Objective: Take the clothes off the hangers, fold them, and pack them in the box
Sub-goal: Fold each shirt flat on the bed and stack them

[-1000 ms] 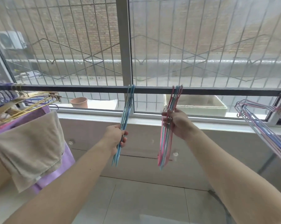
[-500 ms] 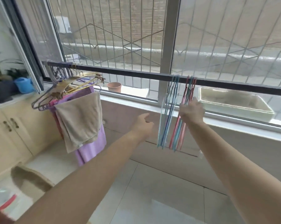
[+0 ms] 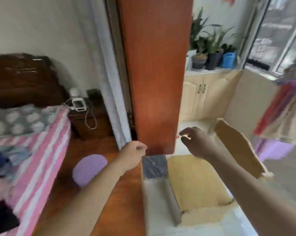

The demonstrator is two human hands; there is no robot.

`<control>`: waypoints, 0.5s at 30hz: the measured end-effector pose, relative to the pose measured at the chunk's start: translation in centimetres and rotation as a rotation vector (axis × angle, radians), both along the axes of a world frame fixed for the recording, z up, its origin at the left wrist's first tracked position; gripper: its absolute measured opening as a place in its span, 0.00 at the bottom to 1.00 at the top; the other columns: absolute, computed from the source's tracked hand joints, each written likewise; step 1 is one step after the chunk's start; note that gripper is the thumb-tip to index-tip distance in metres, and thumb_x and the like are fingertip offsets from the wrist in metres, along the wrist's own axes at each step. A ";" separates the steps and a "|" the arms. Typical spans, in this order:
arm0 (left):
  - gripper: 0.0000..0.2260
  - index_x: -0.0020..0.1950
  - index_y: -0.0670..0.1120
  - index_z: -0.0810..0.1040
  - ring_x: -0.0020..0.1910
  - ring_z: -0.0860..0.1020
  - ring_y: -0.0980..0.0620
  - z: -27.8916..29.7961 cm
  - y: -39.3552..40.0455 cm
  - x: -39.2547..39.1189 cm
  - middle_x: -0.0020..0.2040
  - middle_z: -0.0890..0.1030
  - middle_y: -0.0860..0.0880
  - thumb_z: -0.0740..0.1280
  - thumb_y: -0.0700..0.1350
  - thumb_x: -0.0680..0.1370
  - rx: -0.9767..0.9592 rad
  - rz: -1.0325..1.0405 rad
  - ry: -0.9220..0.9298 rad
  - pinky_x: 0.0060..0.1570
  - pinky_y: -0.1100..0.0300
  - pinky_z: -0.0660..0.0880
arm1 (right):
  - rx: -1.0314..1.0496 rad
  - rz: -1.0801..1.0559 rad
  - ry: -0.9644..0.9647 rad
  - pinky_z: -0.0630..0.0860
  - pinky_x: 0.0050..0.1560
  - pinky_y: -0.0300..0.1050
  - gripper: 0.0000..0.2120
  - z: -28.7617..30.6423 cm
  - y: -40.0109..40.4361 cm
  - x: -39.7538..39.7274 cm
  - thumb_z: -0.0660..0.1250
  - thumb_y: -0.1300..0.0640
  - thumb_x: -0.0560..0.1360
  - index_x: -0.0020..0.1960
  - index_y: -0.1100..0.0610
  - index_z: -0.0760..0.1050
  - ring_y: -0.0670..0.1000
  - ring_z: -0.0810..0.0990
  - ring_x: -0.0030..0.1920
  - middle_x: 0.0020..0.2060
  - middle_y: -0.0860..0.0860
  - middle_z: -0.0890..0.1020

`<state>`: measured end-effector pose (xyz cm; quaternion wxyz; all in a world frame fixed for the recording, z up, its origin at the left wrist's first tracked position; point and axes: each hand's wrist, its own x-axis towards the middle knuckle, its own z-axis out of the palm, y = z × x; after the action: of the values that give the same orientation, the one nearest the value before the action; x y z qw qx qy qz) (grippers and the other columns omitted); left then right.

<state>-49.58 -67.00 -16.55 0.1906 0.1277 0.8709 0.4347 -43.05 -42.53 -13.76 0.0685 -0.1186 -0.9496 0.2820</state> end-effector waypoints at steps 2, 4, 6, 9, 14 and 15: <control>0.12 0.40 0.53 0.80 0.37 0.80 0.49 -1.2 -11.7 -0.9 0.38 0.83 0.51 0.65 0.40 0.81 -0.041 0.275 -0.014 0.36 0.61 0.77 | -0.020 0.186 -0.099 0.74 0.46 0.41 0.08 -1.3 -8.7 -5.3 0.64 0.63 0.77 0.49 0.62 0.82 0.56 0.81 0.49 0.45 0.55 0.83; 0.10 0.42 0.50 0.82 0.42 0.83 0.47 -2.2 -21.7 -0.2 0.40 0.84 0.50 0.65 0.40 0.79 -0.071 0.475 -0.046 0.45 0.55 0.81 | -0.031 0.367 -0.158 0.70 0.39 0.35 0.08 -2.4 -16.8 -9.6 0.64 0.65 0.77 0.50 0.61 0.82 0.53 0.81 0.47 0.43 0.51 0.81; 0.08 0.47 0.47 0.82 0.39 0.83 0.48 -3.2 -29.5 1.4 0.43 0.84 0.47 0.64 0.38 0.79 -0.011 0.646 -0.115 0.35 0.60 0.78 | -0.067 0.506 -0.216 0.71 0.45 0.38 0.11 -3.7 -24.2 -12.9 0.64 0.64 0.79 0.58 0.57 0.81 0.50 0.78 0.49 0.47 0.48 0.78; 0.07 0.46 0.47 0.81 0.29 0.79 0.53 -5.3 -38.2 3.2 0.39 0.82 0.46 0.66 0.37 0.81 0.110 0.932 -0.238 0.28 0.63 0.71 | -0.077 0.675 -0.258 0.68 0.41 0.27 0.11 -6.5 -33.9 -16.7 0.65 0.65 0.79 0.48 0.50 0.80 0.37 0.75 0.37 0.41 0.43 0.77; 0.06 0.49 0.44 0.82 0.33 0.80 0.50 -6.9 -47.3 1.2 0.34 0.84 0.51 0.65 0.40 0.82 0.213 1.132 -0.364 0.41 0.53 0.74 | -0.060 0.844 -0.318 0.69 0.51 0.37 0.12 -9.0 -45.1 -23.7 0.65 0.61 0.79 0.61 0.56 0.81 0.50 0.79 0.54 0.56 0.49 0.81; 0.07 0.48 0.44 0.82 0.32 0.79 0.51 -6.8 -48.6 -0.2 0.35 0.84 0.50 0.65 0.39 0.83 0.227 1.154 -0.336 0.39 0.55 0.74 | -0.064 0.851 -0.321 0.69 0.54 0.39 0.12 -9.1 -46.9 -25.9 0.65 0.60 0.79 0.61 0.56 0.81 0.51 0.79 0.57 0.57 0.50 0.82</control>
<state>-49.80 -115.56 -23.35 0.0444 -0.4154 0.7057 0.5722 -68.93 -89.42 -22.81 -0.2052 0.2377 -0.9032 0.2925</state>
